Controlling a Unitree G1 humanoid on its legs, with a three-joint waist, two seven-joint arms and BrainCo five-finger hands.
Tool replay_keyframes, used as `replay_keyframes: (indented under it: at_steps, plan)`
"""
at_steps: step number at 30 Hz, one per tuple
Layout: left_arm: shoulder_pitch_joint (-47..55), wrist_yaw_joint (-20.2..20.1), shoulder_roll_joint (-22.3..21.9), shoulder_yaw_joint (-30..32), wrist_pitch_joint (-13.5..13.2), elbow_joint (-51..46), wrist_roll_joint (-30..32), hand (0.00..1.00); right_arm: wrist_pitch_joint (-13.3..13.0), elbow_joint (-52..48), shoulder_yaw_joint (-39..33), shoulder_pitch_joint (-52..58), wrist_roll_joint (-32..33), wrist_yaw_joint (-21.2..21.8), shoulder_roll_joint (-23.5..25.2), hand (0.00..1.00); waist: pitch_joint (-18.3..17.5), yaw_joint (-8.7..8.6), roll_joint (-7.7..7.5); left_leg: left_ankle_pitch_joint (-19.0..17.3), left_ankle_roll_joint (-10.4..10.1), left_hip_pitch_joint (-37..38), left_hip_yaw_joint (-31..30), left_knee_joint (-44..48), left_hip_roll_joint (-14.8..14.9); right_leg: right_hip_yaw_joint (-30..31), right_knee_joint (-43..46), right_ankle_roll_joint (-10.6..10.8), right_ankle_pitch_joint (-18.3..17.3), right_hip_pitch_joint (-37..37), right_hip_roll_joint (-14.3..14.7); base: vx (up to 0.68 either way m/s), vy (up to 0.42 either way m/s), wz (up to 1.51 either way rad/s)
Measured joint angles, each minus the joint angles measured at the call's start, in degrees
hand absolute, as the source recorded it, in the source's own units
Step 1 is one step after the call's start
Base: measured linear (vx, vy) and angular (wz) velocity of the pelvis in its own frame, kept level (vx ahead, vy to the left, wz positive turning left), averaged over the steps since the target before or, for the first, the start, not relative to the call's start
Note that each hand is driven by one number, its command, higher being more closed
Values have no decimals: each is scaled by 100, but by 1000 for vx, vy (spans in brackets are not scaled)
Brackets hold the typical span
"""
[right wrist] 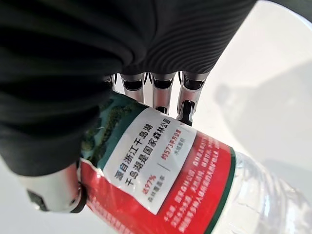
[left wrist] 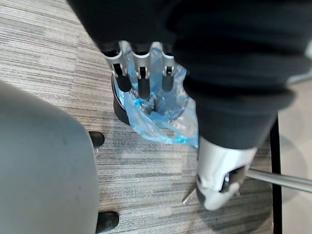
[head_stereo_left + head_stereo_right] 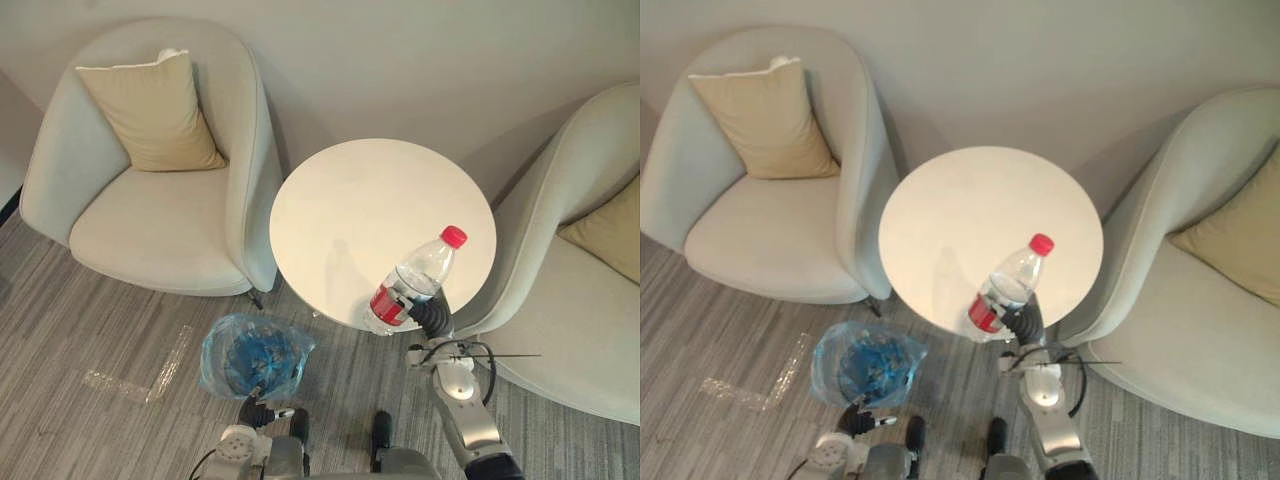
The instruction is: Gather rubbish on tea table into small bin, then transfer packed bag to large trash can.
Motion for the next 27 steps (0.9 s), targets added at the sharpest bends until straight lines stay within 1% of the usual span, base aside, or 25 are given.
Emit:
replay_keyframes:
  at_steps: [1,2,4,7,11,14,15,16,17,19,20,21,22,23,24,25,26,27]
  plan:
    - [0,1,6,-9,0,27,16,0,-5,-151,71,97,-116,7,-2,100,-21,-15,-29,0,-1,65,25,-22,0,25,-14,1,4,46,0,-34,10,-12]
    - [0,4,11,-10,-1,100,16,0,-88,-194,129,183,-246,17,-1,100,-115,-16,-60,0,-1,73,57,-40,6,59,-27,7,18,40,4,-32,11,-12]
    - [11,5,22,-21,4,126,16,0,-111,-196,228,223,-328,27,18,100,-200,-18,-103,0,0,86,127,-48,12,126,-69,12,63,37,9,-13,11,-16]
    - [-5,7,39,-115,-1,161,13,0,-110,-337,335,316,-544,57,39,100,-204,-25,-106,0,-1,134,196,-46,12,199,-69,12,99,44,7,-35,14,-15]
    - [-18,9,39,-126,-5,230,12,0,-125,-429,408,443,-586,64,34,100,-233,-34,-110,0,-1,187,208,-41,17,212,-71,8,109,58,10,-37,4,-3]
    - [-19,11,49,-183,-8,265,12,0,-125,-415,507,445,-763,65,-30,100,-235,-35,-109,0,-1,203,164,1,19,167,-71,4,121,154,12,-11,-3,8]
    - [-27,9,60,-241,-29,274,12,0,-124,-413,538,435,-766,65,-22,100,-231,-31,-102,0,-1,177,123,41,17,125,-70,4,121,175,11,-62,-13,35]
    - [-80,5,70,-354,-39,294,15,0,-125,-409,538,364,-765,35,-19,100,-212,-37,-78,-10,-2,-36,25,238,12,-44,-66,2,121,149,-10,-81,-14,41]
    - [-96,5,65,-370,-37,298,15,0,-128,-396,538,332,-765,22,-60,100,-210,-41,-71,-11,-3,-110,44,296,49,-82,-61,-2,124,127,-17,-118,-14,53]
    - [-140,6,44,-410,-39,218,21,0,-116,-276,594,-44,-768,-35,-161,100,-149,-3,12,-9,2,-507,85,639,90,-325,166,-49,82,-58,-16,-141,-9,47]
    - [-135,8,40,-422,-39,210,20,0,-117,-238,594,-116,-768,-47,-193,100,-144,-2,28,-8,1,-530,82,660,101,-369,214,-67,64,-79,-28,-150,29,45]
    - [-144,12,29,-424,-45,195,28,0,-90,-81,588,-368,-770,-102,-209,100,-137,-10,25,-130,19,-499,292,598,197,-570,300,-116,22,-117,-137,-110,37,33]
    - [-146,12,28,-407,-42,195,33,0,-87,-80,585,-418,-770,-111,-225,100,-148,-7,26,-145,27,-514,522,658,285,-610,322,-120,19,-136,-155,-136,45,47]
    - [-122,15,2,-298,-44,127,76,0,-90,-45,547,-599,-769,-133,-243,100,-129,-8,57,-239,55,-536,1156,981,578,-735,412,-176,-29,-162,-257,-78,37,32]
    - [-106,28,-4,-283,-43,102,88,0,-91,-1,537,-646,-769,-139,-239,100,-124,-14,43,-260,89,-507,1258,1069,640,-752,434,-161,-37,-164,-305,-62,104,36]
    - [-74,43,-13,-276,-40,99,130,0,-92,135,511,-743,-769,-165,-235,100,-145,-53,45,-296,137,-380,1522,1229,770,-811,481,-83,-22,-171,-437,-20,195,41]
    - [-10,54,-94,-285,-40,89,138,0,-91,210,471,-759,-768,-219,-246,100,-211,-146,144,-388,31,-213,1854,1169,908,-958,517,27,-8,-194,-583,-26,226,51]
    - [16,60,-136,-294,-39,88,139,0,-91,224,463,-760,-769,-236,-252,100,-243,-204,196,-434,-51,-182,1939,1063,946,-1026,509,94,10,-200,-603,-43,272,72]
